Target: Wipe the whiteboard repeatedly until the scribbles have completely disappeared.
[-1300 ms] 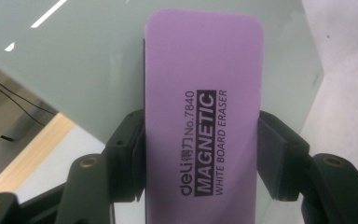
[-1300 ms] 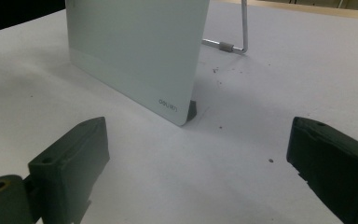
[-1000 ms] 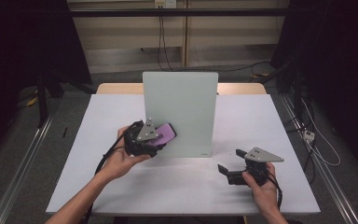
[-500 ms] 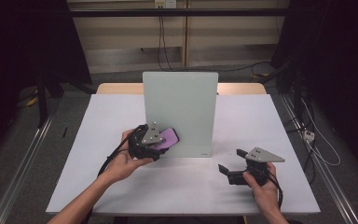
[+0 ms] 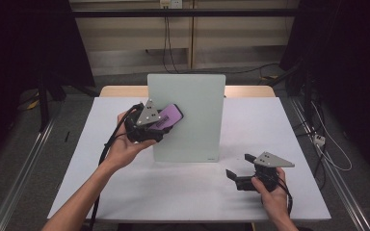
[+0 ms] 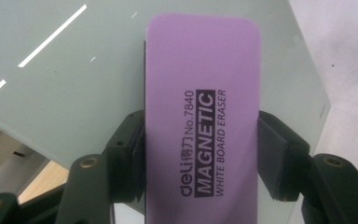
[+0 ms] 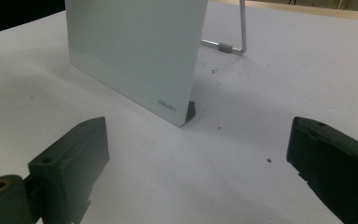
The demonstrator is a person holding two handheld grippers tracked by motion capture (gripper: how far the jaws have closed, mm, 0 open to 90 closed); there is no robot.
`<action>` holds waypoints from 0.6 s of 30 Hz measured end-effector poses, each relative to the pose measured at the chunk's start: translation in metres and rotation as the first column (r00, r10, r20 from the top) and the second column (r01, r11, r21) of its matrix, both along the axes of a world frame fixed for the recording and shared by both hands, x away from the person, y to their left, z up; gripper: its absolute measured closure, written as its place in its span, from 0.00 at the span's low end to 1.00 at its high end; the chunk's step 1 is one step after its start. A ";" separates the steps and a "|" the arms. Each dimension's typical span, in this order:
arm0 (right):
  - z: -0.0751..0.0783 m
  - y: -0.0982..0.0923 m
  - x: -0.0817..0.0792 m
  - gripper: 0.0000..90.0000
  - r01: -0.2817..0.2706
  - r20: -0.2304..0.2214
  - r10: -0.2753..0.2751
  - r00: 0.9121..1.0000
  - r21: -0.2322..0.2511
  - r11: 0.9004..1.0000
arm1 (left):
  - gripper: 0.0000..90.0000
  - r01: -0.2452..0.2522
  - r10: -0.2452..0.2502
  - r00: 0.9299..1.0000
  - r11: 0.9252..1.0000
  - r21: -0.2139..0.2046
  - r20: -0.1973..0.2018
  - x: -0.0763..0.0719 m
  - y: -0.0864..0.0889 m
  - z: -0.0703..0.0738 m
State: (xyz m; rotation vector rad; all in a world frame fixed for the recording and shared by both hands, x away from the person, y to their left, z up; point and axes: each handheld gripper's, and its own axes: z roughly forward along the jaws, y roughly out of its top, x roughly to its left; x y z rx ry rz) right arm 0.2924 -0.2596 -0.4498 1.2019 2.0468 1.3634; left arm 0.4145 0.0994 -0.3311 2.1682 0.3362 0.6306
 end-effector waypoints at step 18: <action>0.000 0.001 0.000 0.06 -0.001 -0.002 0.001 1.000 -0.004 1.000 | 0.46 0.166 -0.136 0.978 0.967 0.196 -0.157 -0.030 -0.020 -0.084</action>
